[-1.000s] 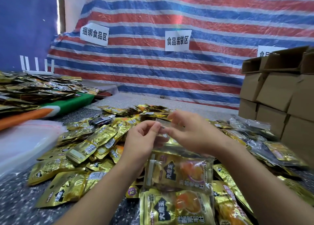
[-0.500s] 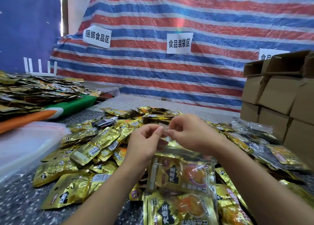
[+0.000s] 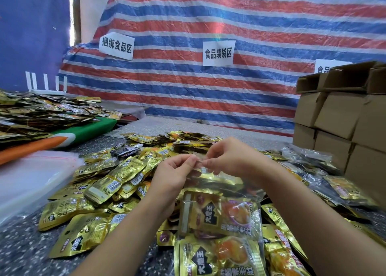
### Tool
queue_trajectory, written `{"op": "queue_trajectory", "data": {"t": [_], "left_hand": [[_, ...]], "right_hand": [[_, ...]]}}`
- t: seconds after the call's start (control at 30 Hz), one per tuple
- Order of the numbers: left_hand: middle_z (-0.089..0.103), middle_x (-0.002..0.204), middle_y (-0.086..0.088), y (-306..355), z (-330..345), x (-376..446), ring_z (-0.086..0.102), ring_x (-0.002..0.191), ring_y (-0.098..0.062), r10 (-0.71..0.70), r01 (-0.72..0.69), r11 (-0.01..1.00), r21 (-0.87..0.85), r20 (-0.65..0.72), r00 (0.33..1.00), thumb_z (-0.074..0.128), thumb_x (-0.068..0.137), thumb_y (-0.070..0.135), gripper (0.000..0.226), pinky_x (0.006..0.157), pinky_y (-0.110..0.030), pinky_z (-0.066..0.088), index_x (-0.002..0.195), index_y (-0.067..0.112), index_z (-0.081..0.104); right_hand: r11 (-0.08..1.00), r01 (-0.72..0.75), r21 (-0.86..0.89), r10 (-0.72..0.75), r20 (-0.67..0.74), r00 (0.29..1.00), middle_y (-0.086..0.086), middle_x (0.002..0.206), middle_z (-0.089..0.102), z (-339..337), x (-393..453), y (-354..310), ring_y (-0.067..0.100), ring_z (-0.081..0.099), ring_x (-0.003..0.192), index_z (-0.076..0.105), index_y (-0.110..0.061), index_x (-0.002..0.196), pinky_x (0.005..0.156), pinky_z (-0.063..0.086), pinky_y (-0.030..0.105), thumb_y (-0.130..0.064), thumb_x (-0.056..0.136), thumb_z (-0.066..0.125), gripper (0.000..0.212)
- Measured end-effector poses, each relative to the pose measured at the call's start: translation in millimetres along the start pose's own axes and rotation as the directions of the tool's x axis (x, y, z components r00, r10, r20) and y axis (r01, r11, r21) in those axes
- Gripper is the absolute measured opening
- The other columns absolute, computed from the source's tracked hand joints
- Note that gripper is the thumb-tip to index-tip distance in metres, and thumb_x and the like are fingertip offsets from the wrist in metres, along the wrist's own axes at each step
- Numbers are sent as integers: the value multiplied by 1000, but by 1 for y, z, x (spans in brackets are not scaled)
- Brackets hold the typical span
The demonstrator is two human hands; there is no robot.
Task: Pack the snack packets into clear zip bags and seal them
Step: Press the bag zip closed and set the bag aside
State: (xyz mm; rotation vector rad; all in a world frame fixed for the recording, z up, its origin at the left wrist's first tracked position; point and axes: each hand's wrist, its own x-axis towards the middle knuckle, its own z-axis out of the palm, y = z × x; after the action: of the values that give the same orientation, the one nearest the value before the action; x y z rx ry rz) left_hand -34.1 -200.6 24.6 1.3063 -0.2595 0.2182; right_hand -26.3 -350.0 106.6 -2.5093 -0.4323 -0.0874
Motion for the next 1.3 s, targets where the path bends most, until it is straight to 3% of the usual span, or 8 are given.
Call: {"op": "queue_trajectory", "data": {"t": [0.1,0.23,0.37,0.47,0.6,0.8,1.03,1.3], "left_hand": [[71,77,-4,0,-1,1,64,67,-11,-11,11,1000,2,6,1000,59,97,18,26,57,-23,52,80,14,78],[71,74,-1,2,-1,2,61,63,-8,-40,40,999,1,16,999,57,97,15,31,55,-23,52,75,18,80],[71,75,-1,2,-1,2,60,61,-7,-39,39,999,10,19,999,56,98,14,33,54,-22,51,74,16,79],[70,71,0,0,-1,2,60,62,-8,-12,12,999,44,-9,1000,58,97,14,32,55,-21,51,73,14,78],[70,70,1,0,2,2,62,63,-7,45,-42,993,108,-31,998,60,96,14,31,57,-22,53,69,15,75],[71,77,-9,-3,2,1,65,70,-18,74,-68,986,152,-36,997,65,93,16,22,68,-35,58,74,13,74],[65,63,-1,-5,2,1,58,61,-10,108,-94,975,203,-62,992,64,94,12,22,60,-22,50,73,14,74],[73,77,-7,-1,7,-3,63,63,-7,83,-72,983,169,-62,995,68,91,19,15,60,-20,54,81,10,75]], "right_hand": [[1000,-25,0,25,17,1000,-6,71,74,-2,1,-1,7,70,72,74,-23,78,69,53,24,-40,86,74,19],[999,-51,-14,51,47,998,-14,61,70,-3,2,-3,-7,63,55,74,-23,78,57,42,19,-40,87,74,19],[999,-44,-25,46,52,998,-17,58,68,-3,1,-5,-9,61,52,73,-23,79,48,40,12,-41,87,73,20],[998,-28,-49,30,31,999,-11,57,68,-2,0,-6,-4,62,52,72,-22,79,45,42,11,-36,89,72,17],[995,10,-104,-12,-17,1000,-4,72,71,3,-2,-6,11,66,71,72,-22,80,58,50,23,-29,91,69,14],[990,34,-139,-41,-50,998,-7,71,67,5,-3,-3,9,60,67,73,-23,77,55,44,24,-32,90,69,17],[982,56,-183,-74,-91,993,-8,69,66,10,-5,-2,7,61,64,73,-24,77,49,41,21,-32,91,69,16],[975,72,-212,-99,-119,988,-7,69,67,9,-8,-1,8,61,64,75,-23,80,49,41,20,-26,93,65,16]]}}
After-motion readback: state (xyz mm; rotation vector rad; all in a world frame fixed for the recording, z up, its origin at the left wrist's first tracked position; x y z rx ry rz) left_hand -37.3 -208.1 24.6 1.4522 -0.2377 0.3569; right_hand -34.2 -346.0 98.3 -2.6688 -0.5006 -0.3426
